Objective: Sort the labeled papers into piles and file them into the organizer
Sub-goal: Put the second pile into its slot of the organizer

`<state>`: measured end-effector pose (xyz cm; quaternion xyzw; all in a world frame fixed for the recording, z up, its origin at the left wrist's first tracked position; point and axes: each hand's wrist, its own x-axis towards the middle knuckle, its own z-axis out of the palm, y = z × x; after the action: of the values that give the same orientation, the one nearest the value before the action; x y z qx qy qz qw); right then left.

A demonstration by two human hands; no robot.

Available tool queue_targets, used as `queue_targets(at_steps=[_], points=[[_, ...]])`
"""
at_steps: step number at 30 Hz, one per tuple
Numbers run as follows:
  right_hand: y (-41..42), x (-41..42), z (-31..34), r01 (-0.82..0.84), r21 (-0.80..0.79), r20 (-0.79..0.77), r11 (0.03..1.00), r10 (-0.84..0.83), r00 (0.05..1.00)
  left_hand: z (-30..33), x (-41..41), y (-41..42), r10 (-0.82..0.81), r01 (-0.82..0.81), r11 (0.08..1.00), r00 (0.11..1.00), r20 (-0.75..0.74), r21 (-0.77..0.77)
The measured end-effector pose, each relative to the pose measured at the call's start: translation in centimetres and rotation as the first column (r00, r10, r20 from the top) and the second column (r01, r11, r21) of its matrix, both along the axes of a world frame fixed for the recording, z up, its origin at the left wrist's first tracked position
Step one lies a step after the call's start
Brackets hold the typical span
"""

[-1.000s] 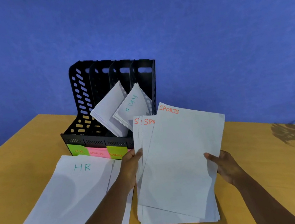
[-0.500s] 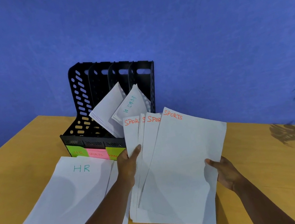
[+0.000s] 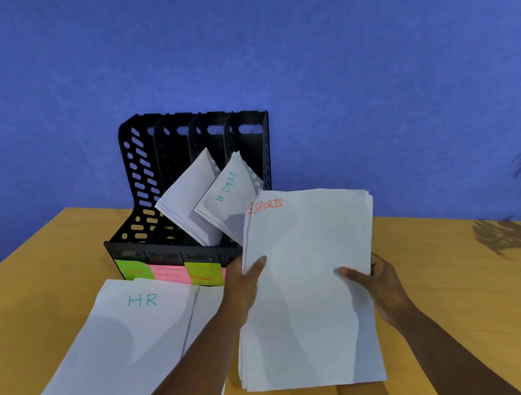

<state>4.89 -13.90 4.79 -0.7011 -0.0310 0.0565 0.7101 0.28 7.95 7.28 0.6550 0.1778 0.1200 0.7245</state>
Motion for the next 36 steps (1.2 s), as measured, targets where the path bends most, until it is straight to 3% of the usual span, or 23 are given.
queue_targets(at_steps=[3, 6, 9, 12, 17, 20, 25, 29, 33, 36], points=[[0.1, -0.1, -0.3, -0.124, -0.132, -0.024, 0.984, 0.122, 0.992, 0.1, 0.3, 0.0, 0.064, -0.066, 0.997, 0.997, 0.036, 0.041], [1.0, -0.2, -0.2, 0.099, -0.257, 0.071, 0.961, -0.083, 0.994, 0.9, 0.3, -0.7, -0.024, 0.021, 0.997, 0.999, 0.04, 0.071], [2.4, -0.6, 0.1, 0.173, -0.201, 0.125, 0.964, -0.15, 0.981, 1.9, 0.2, -2.1, -0.148, 0.144, 0.982, 0.989, 0.027, 0.119], [2.9, -0.9, 0.9, 0.202, -0.1, 0.172, 0.974, -0.183, 0.968, 2.9, 0.5, -2.8, -0.092, 0.09, 0.995, 0.994, 0.055, 0.052], [2.4, -1.1, 1.5, 0.189, -0.012, 0.184, 0.982, -0.183, 0.966, 3.4, 0.5, -2.7, -0.016, 0.003, 0.994, 0.993, 0.115, 0.11], [2.2, -1.2, 0.9, 0.153, -0.102, 0.162, 0.983, -0.135, 0.977, 2.7, 0.3, -2.6, 0.014, -0.02, 0.995, 0.998, 0.056, 0.098], [1.3, -0.7, 1.7, 0.125, -0.387, 0.205, 0.914, -0.047, 0.978, 2.1, 0.4, -1.7, 0.064, -0.065, 0.996, 0.998, 0.027, 0.054], [0.9, 0.5, 5.0, 0.052, -0.417, 0.254, 0.908, 0.062, 0.965, 2.7, 0.6, -0.1, 0.133, -0.139, 0.987, 0.988, 0.079, 0.077], [2.6, 1.6, 8.3, -0.132, -0.603, 0.204, 0.787, 0.312, 0.928, 3.9, 1.0, 1.9, 0.181, -0.205, 0.967, 0.971, 0.157, 0.154], [4.9, 1.9, 10.6, -0.195, -0.58, 0.213, 0.791, 0.379, 0.901, 5.3, 1.1, 4.1, 0.26, -0.302, 0.941, 0.934, 0.246, 0.151]])
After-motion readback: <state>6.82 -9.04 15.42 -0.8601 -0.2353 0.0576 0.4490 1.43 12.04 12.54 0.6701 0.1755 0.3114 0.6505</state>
